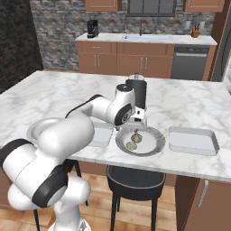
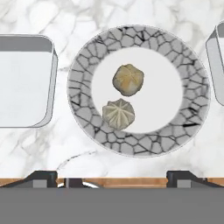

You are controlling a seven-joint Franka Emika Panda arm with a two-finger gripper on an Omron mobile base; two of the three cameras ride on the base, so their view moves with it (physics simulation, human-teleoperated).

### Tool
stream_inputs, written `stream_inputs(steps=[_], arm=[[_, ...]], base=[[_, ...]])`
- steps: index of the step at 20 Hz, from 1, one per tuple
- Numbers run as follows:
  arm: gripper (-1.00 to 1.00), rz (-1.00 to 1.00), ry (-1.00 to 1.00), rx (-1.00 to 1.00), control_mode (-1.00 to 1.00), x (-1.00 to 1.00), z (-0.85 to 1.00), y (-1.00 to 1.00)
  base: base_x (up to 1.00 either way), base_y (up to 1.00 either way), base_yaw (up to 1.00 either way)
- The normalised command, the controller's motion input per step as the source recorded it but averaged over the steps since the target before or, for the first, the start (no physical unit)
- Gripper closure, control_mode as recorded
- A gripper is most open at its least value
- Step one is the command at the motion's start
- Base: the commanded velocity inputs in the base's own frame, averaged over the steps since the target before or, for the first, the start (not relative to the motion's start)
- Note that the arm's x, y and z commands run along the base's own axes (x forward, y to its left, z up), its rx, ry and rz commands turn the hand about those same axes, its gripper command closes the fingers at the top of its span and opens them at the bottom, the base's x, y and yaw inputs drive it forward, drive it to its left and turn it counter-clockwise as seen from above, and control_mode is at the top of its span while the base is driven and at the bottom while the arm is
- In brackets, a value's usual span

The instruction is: Place two dumplings into each of the tupperware containers and then place the containers in the fridge.

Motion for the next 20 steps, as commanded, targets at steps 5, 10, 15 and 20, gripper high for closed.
stream_inputs(steps=[5, 10, 15, 20], arm=[[-1.0, 0.0, 0.0, -0.01, -1.0, 0.09, -0.7, -0.01], [-1.0, 0.0, 0.01, 0.0, -1.0, 0.1, -0.54, -0.08], [-1.0, 0.0, 0.0, 0.0, -1.0, 0.2, -0.31, -0.02], [-1.0, 0.0, 0.0, 0.0, -1.0, 0.29, -0.24, 0.0]], base=[[0.0, 0.0, 0.0], [0.0, 0.0, 0.0], [0.0, 0.0, 0.0], [0.0, 0.0, 0.0]])
